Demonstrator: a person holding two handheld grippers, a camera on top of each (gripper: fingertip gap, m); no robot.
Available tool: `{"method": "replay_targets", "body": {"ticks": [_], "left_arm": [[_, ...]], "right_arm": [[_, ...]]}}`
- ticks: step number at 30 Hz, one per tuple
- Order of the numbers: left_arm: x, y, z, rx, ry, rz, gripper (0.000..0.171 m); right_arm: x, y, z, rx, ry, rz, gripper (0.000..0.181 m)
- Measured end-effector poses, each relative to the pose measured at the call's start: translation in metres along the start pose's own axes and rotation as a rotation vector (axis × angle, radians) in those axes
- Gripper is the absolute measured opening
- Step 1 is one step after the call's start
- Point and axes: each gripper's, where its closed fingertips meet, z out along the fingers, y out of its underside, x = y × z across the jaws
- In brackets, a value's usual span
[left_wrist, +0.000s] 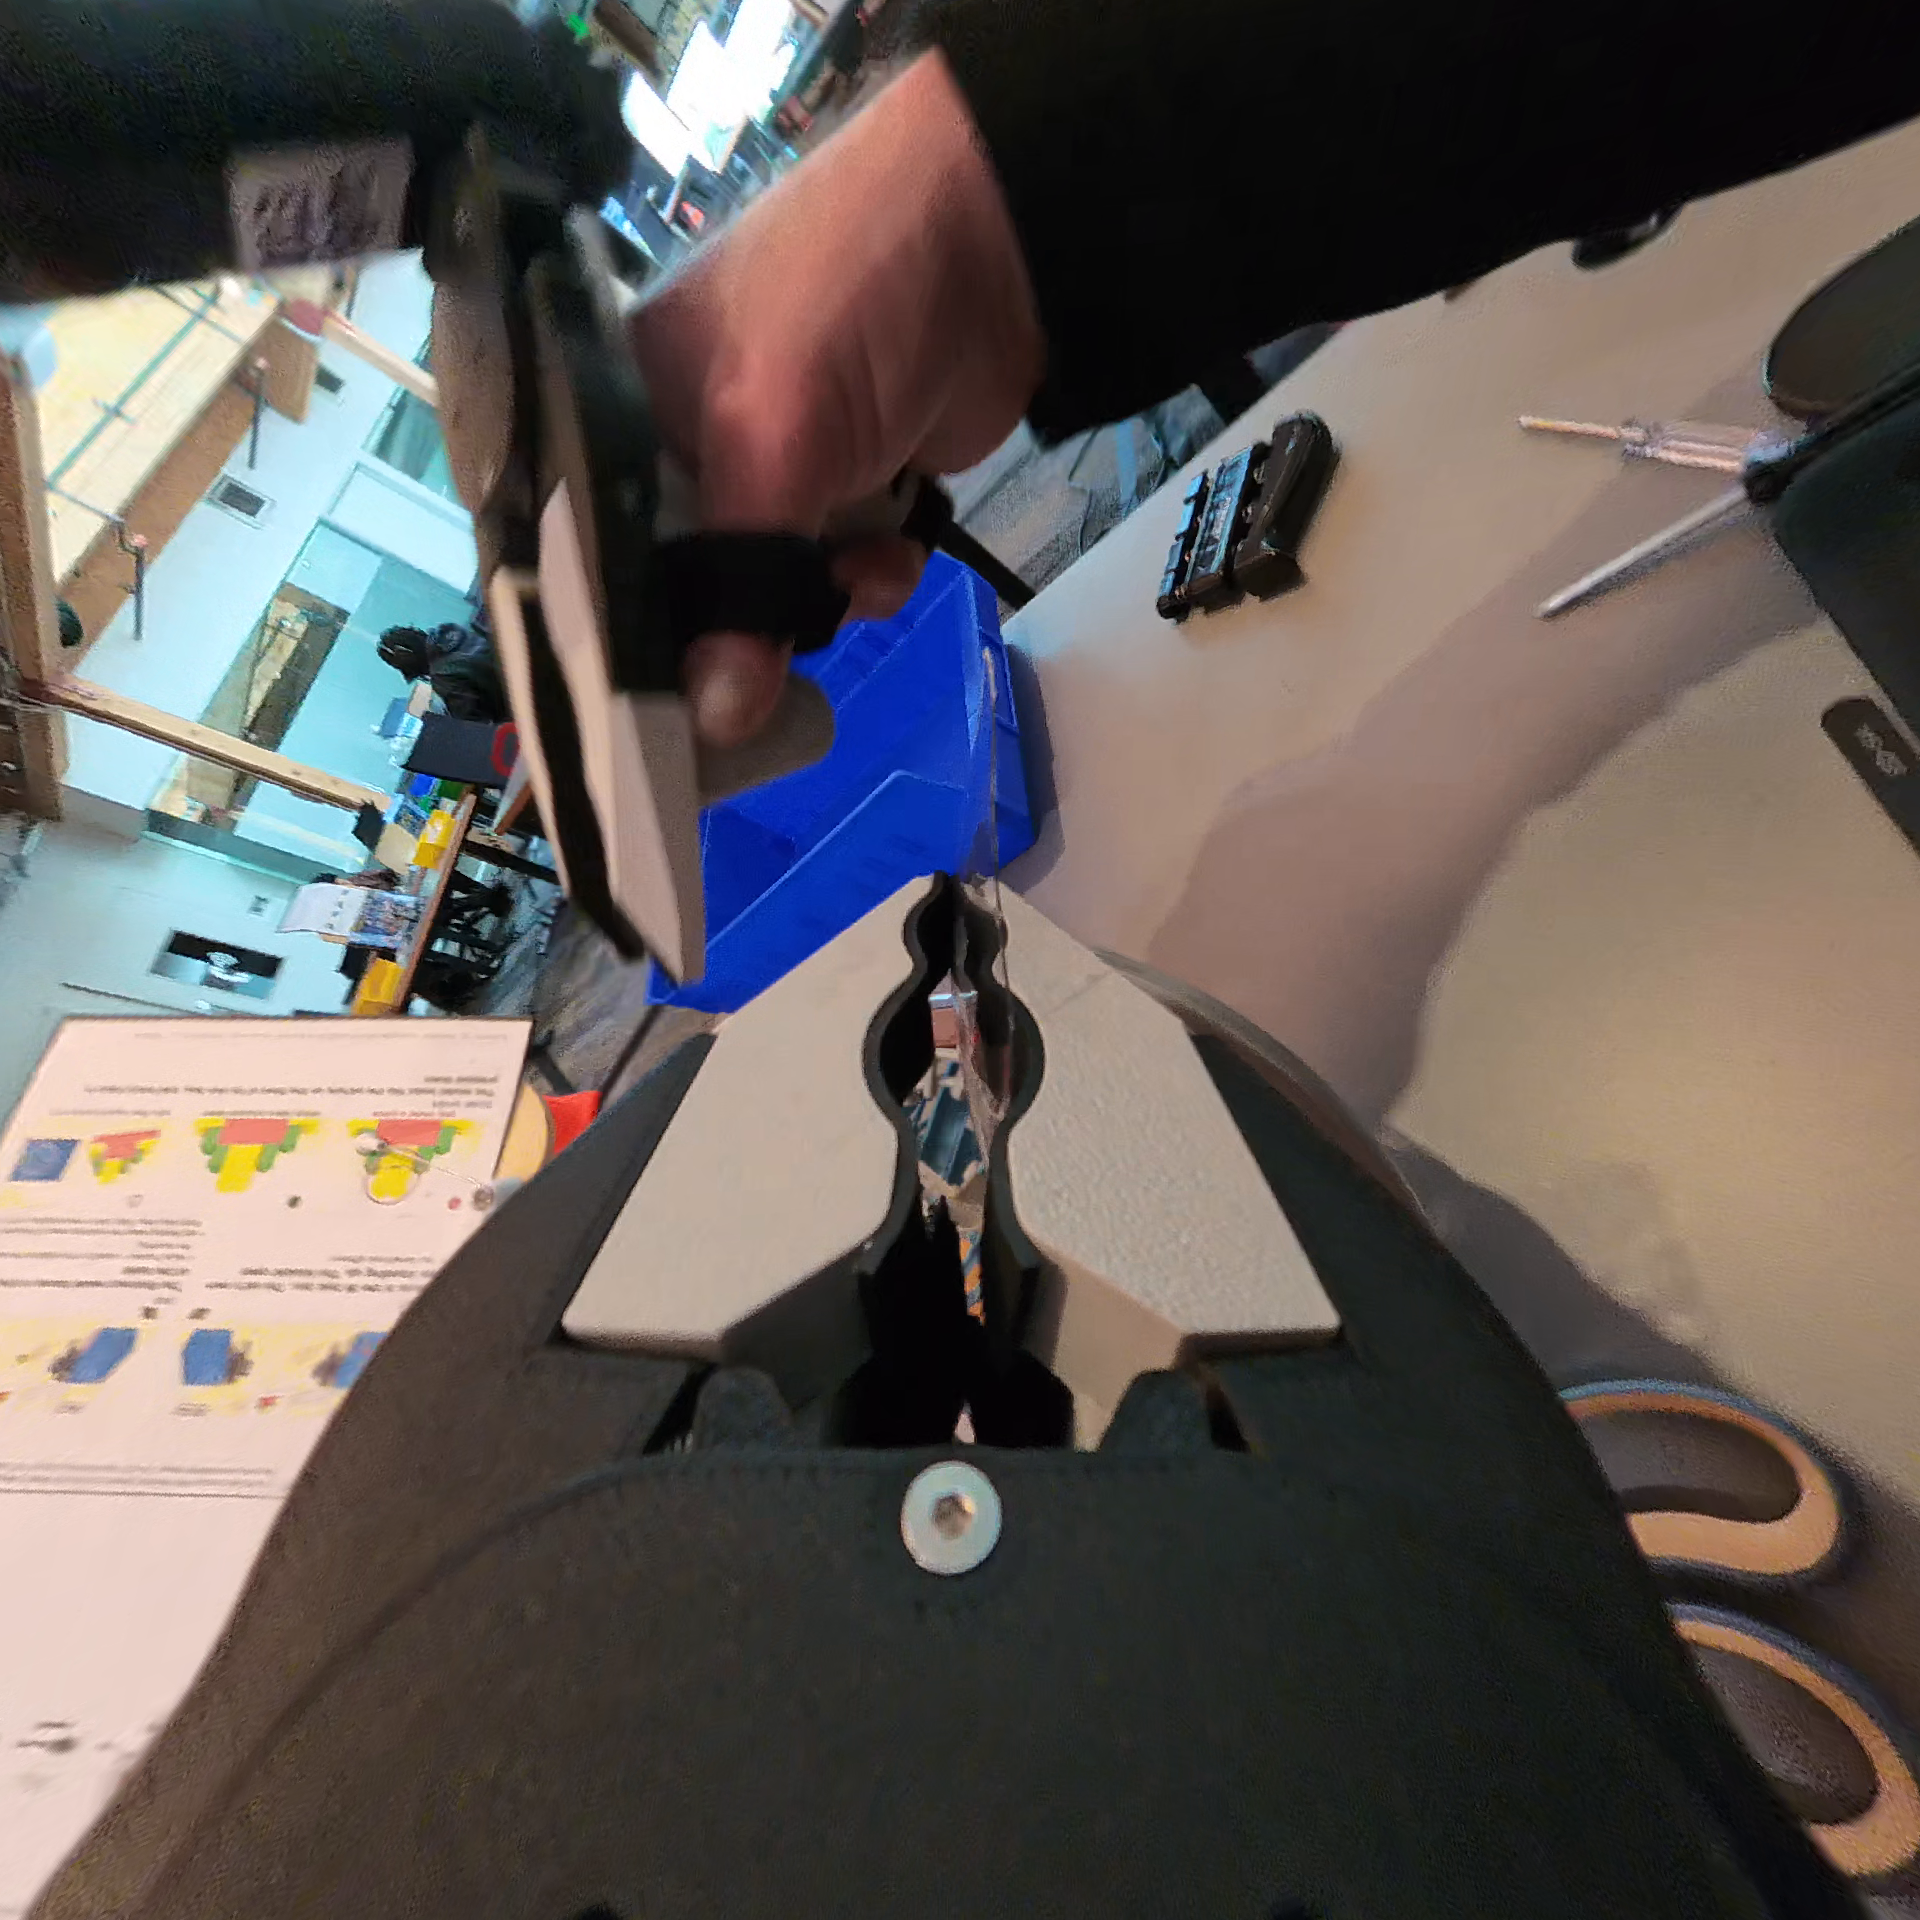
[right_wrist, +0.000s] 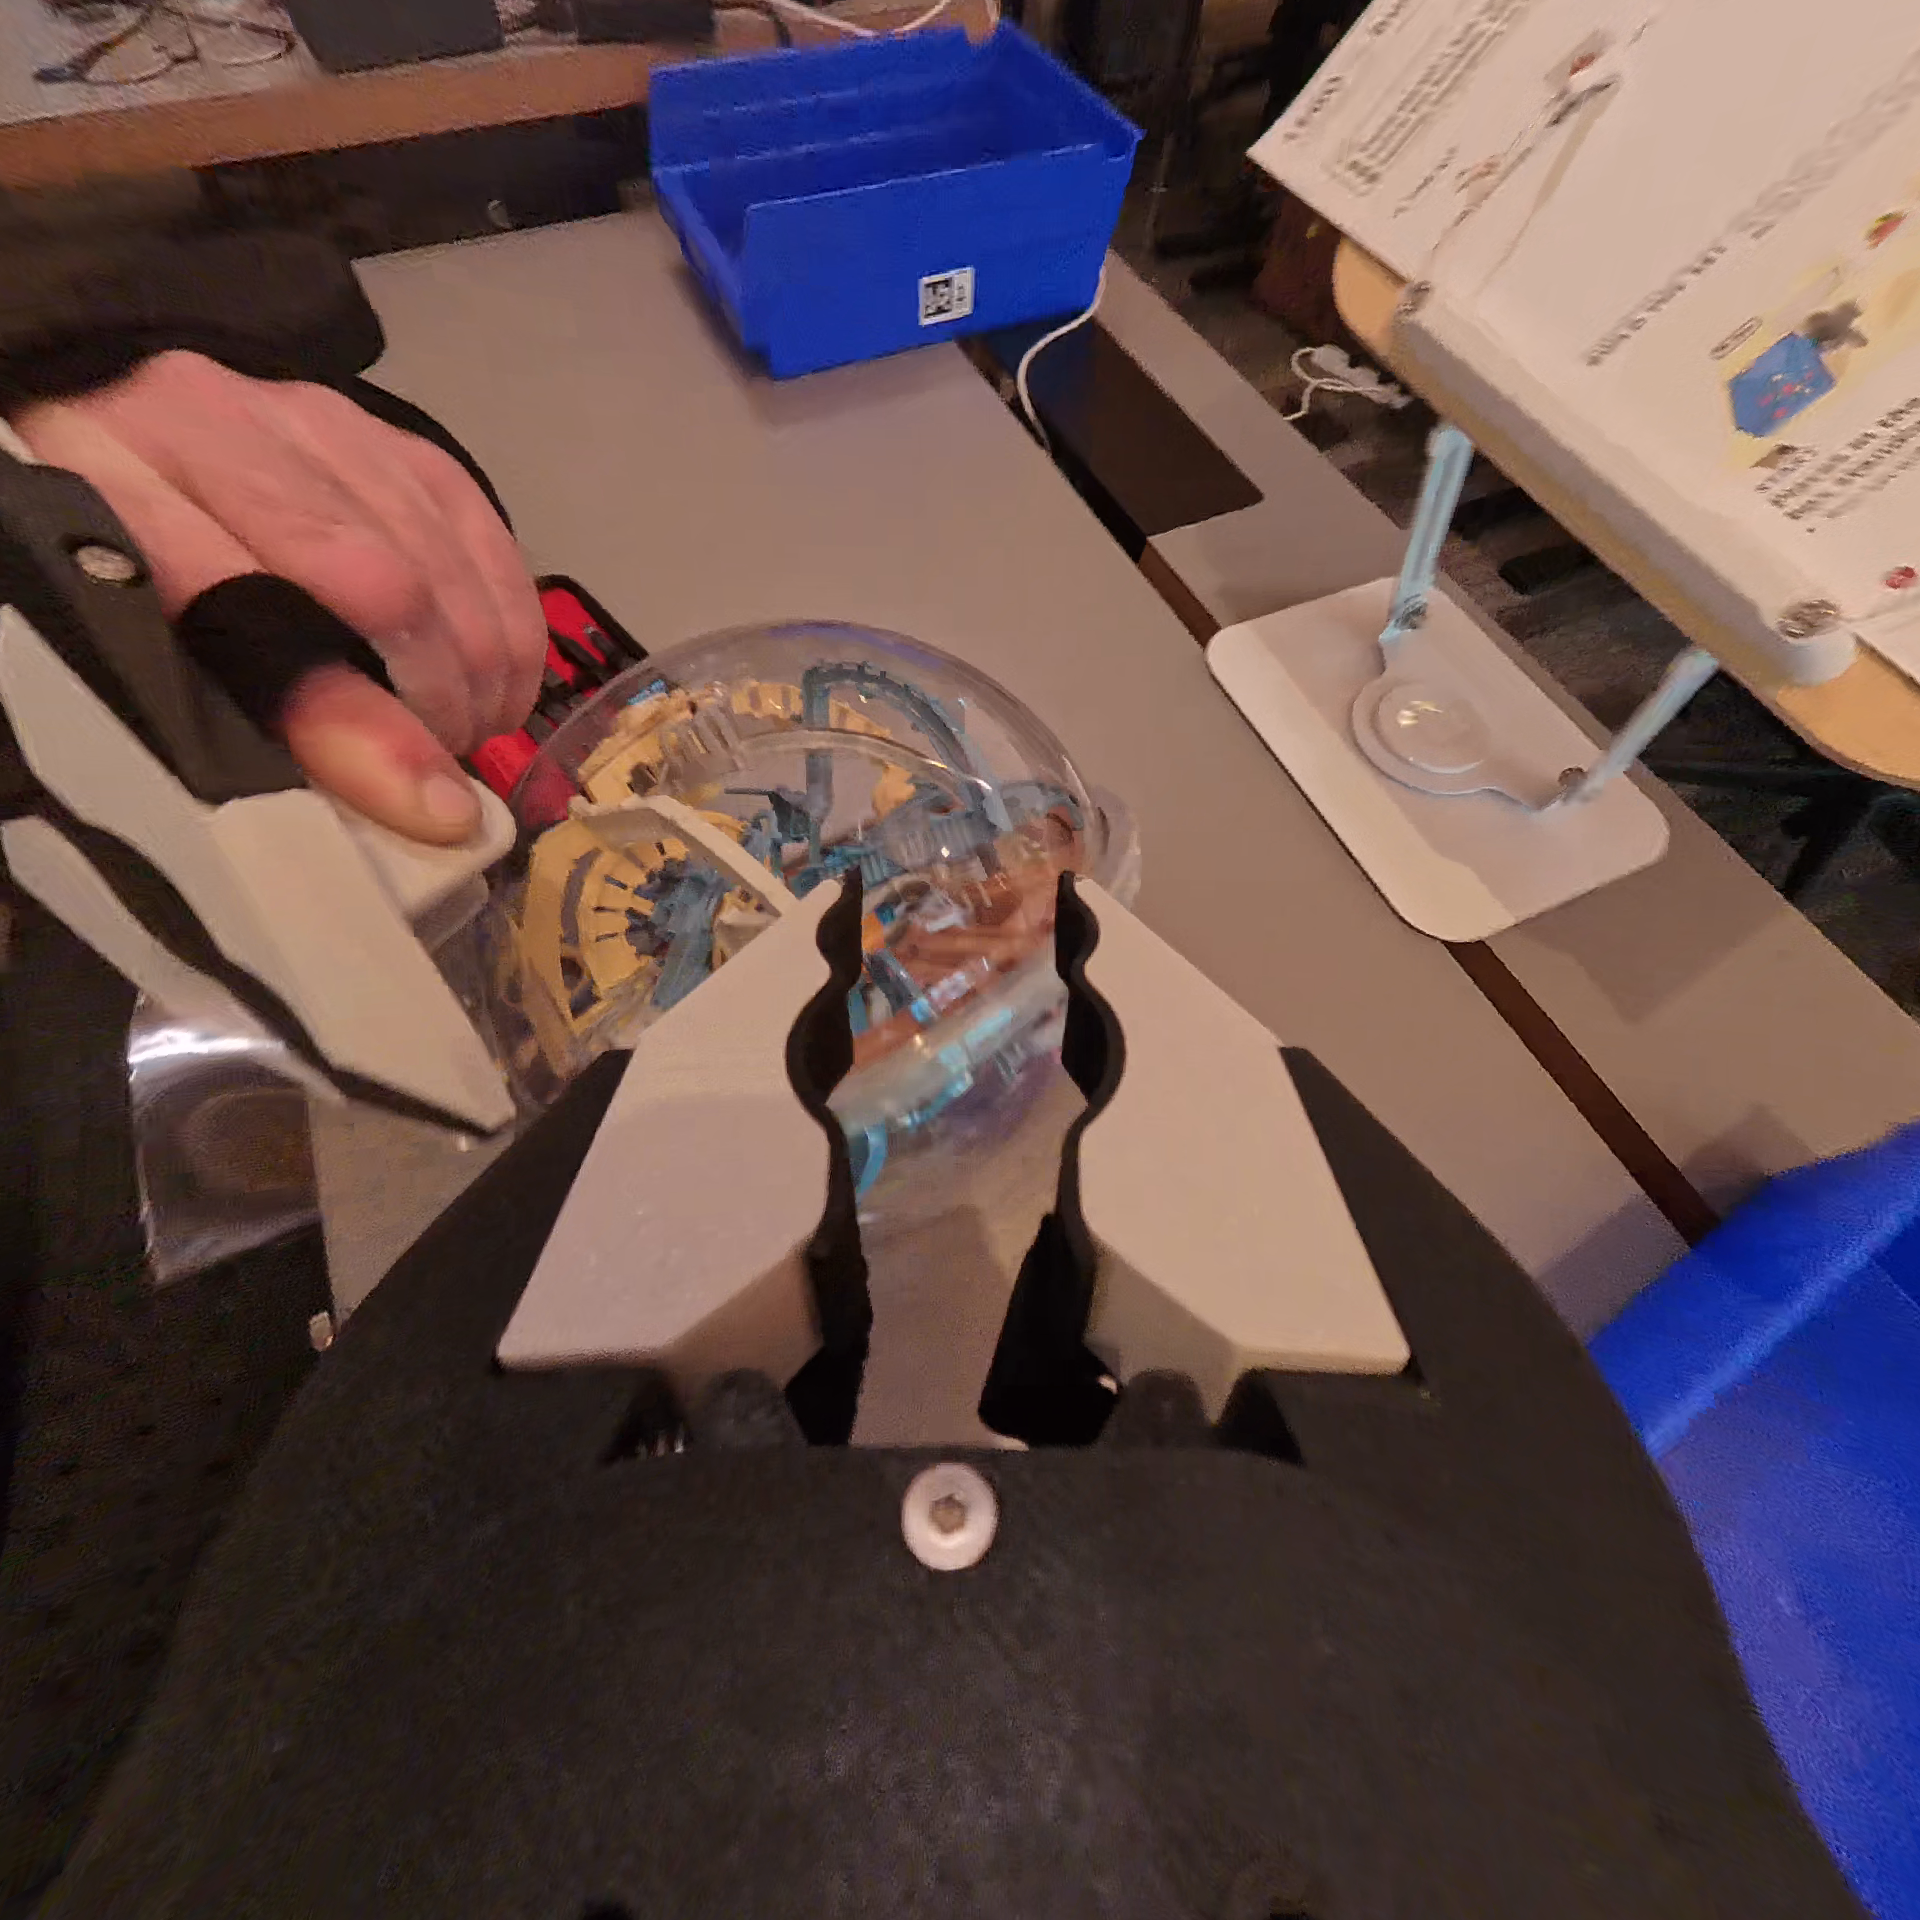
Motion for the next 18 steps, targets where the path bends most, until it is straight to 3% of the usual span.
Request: {"method": "replay_targets", "body": {"ticks": [3,8,14,18], "left_arm": [[-0.014,0.008,-0.002,0.015,0.029,-0.103,0.0],[-0.046,0.026,0.001,0.025,0.043,-0.289,0.0],[-0.074,0.046,0.018,-0.022,-0.002,-0.332,0.0],[-0.083,0.057,0.023,-0.04,0.007,-0.359,0.0]], "right_arm": [[-0.003,0.008,-0.032,-0.002,-0.011,0.047,0.045],[-0.068,0.043,-0.046,-0.05,-0.116,0.094,0.039],[-0.169,0.083,0.036,-0.144,-0.217,0.145,0.043],[-0.178,0.111,0.1,-0.251,-0.062,0.144,0.045]]}}
